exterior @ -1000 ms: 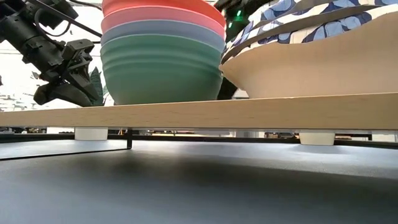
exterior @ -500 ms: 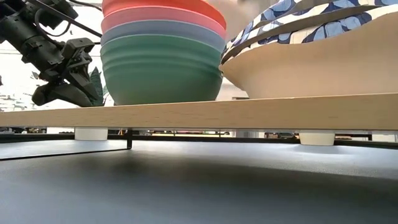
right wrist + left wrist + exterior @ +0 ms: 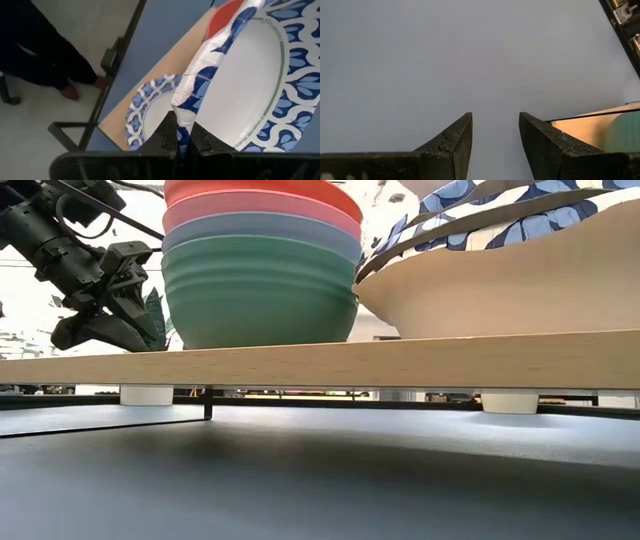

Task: Place and stack bowls onto a shelf
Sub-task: Stack the white bowl on top of the other white bowls on the shelf

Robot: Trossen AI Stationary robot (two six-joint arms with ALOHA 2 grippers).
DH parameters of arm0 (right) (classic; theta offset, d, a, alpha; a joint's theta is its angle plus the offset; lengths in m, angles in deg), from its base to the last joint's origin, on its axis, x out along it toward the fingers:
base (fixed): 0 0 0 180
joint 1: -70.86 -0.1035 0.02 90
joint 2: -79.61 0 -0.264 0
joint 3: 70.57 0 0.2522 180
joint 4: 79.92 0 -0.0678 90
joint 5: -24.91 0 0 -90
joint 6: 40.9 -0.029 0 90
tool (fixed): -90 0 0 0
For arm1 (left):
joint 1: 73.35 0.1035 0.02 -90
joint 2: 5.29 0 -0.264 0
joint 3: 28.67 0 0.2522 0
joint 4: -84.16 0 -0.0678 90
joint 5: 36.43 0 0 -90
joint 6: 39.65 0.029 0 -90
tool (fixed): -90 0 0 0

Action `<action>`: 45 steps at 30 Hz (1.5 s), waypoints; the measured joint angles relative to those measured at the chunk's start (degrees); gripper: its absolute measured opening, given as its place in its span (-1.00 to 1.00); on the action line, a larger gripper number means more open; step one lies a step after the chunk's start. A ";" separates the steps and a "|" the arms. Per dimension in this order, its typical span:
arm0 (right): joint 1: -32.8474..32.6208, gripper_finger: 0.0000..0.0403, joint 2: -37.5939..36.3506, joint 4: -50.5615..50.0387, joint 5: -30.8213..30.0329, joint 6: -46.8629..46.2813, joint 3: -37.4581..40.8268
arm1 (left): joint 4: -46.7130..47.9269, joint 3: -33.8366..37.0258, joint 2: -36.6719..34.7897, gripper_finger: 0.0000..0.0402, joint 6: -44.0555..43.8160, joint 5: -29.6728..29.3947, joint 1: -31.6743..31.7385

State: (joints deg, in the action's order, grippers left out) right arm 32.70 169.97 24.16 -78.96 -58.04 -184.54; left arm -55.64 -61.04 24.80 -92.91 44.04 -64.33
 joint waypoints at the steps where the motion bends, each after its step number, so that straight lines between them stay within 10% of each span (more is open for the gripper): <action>1: -1.38 -0.91 0.77 -0.51 -0.80 -0.93 0.00 | -0.05 0.00 0.02 -0.27 -0.04 -0.01 0.00; 23: -7.16 -0.89 20.40 -9.27 -3.44 -1.88 -0.02 | -0.20 0.00 0.00 -0.27 -2.96 0.10 0.01; 45: -5.62 -0.33 20.60 -10.21 2.23 -4.84 -4.29 | -0.34 0.00 0.02 -0.27 -2.51 0.14 0.00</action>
State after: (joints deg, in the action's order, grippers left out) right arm 27.08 190.57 13.95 -76.73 -62.88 -188.83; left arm -55.98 -61.04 24.82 -95.42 44.18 -64.33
